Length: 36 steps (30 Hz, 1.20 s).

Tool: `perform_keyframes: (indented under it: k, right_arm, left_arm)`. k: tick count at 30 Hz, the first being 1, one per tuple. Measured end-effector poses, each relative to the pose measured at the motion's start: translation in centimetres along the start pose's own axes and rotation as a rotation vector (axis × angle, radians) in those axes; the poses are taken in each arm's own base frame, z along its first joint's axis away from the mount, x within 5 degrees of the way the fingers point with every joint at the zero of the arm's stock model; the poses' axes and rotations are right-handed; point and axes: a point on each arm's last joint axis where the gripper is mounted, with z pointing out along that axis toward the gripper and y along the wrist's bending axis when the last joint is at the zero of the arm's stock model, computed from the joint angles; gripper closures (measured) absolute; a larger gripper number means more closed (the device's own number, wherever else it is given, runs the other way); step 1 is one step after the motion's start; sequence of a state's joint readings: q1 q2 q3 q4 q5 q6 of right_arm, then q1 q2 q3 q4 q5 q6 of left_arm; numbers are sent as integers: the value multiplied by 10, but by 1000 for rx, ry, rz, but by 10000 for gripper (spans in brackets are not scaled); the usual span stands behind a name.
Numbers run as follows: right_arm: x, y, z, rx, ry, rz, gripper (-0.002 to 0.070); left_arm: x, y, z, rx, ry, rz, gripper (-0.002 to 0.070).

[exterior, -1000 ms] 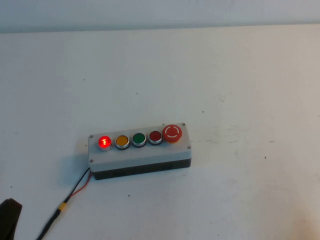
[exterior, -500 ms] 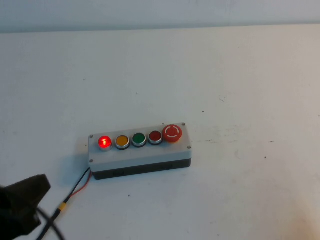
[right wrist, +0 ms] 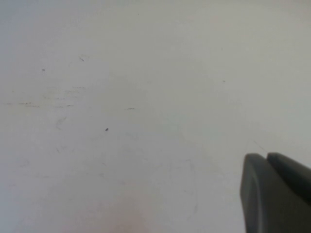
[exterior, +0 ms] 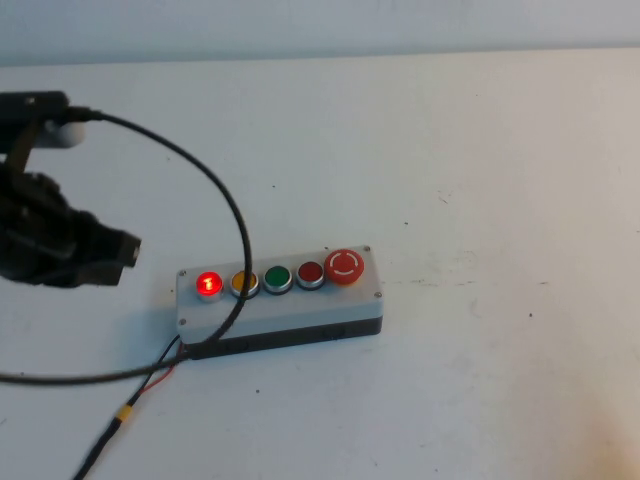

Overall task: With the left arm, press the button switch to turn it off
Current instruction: Press the button to turn off

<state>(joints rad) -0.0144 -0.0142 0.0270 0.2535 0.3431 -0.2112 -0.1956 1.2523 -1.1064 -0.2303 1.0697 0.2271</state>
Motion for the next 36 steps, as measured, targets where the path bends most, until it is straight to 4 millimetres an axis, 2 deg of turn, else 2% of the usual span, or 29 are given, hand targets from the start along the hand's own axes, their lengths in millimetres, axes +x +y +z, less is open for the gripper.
perform_keyframes:
  k: [5,10,15,36]
  right_arm:
    - [0,0,0,0,0,0,692]
    - [0,0,0,0,0,0,692]
    - [0,0,0,0,0,0,692]
    - [0,0,0,0,0,0,692]
  left_arm:
    - [-50,-5,28,3,62,77,677]
    - [-73,-22,61,21,201,164,677]
    - [-75,-32,84,20,274,209,677]
    - [-75,-25,124,-8,349,210,677]
